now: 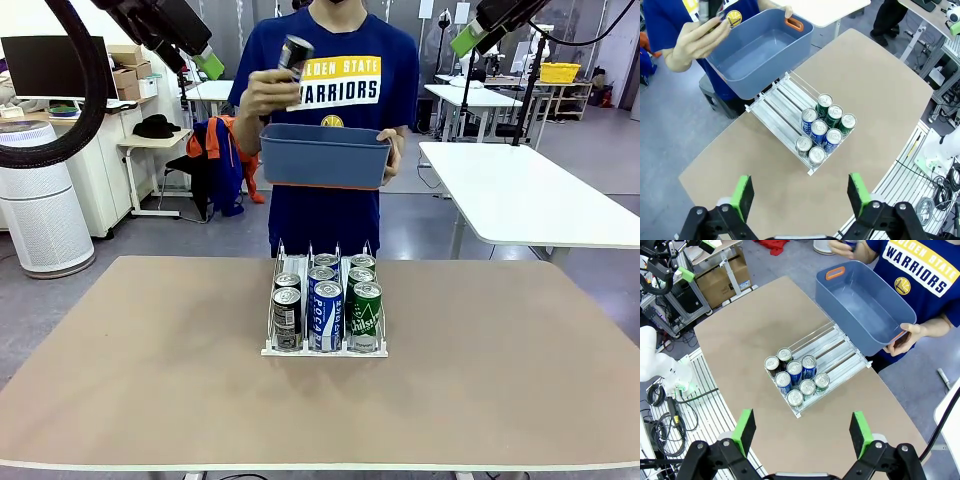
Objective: Fill the beverage cans into the dispenser.
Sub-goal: Pick up the Pepsi coke handed by the human.
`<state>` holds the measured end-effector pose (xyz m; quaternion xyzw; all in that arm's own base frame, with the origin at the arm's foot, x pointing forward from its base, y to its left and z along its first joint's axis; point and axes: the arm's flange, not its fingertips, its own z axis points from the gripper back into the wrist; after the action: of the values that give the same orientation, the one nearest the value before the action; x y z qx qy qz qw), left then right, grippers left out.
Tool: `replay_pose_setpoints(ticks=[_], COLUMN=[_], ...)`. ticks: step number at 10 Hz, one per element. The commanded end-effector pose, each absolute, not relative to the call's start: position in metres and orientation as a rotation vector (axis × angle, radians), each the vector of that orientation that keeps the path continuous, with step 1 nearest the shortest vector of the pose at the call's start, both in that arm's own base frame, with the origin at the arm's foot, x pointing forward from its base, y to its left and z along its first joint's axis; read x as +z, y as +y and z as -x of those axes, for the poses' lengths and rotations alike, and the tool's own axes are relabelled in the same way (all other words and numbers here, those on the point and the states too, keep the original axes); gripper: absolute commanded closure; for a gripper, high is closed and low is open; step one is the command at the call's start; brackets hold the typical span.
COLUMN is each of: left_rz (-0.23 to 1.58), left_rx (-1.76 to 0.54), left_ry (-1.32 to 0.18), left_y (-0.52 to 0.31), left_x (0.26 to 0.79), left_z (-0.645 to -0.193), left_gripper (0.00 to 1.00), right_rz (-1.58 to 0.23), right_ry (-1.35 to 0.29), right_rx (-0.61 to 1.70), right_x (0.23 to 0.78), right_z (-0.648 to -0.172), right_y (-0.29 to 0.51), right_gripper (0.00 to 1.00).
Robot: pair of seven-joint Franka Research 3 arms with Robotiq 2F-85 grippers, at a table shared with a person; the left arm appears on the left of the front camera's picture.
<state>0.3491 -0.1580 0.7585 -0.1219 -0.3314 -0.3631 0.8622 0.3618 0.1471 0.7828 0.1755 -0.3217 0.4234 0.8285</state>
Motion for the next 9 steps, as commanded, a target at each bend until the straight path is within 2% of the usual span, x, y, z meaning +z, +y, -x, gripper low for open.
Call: replay_pose_setpoints(ticks=[1,9], left_rz=[0.257,0.257], left_rx=[-0.76,-0.76], left_ry=[-0.693,-0.693], left_y=[-0.1562,-0.1562], left_x=[0.7572,0.7572], left_z=[-0.3494,-0.3494], left_gripper=[0.0,0.0], right_rz=[-0.377,-0.377], right_ry=[-0.674,-0.674], right_rx=[0.905,0.905], right_x=[0.7825,0.7825], right_z=[-0.3609,-0.3609], right_y=[0.147,0.147], right_gripper=[0.0,0.0])
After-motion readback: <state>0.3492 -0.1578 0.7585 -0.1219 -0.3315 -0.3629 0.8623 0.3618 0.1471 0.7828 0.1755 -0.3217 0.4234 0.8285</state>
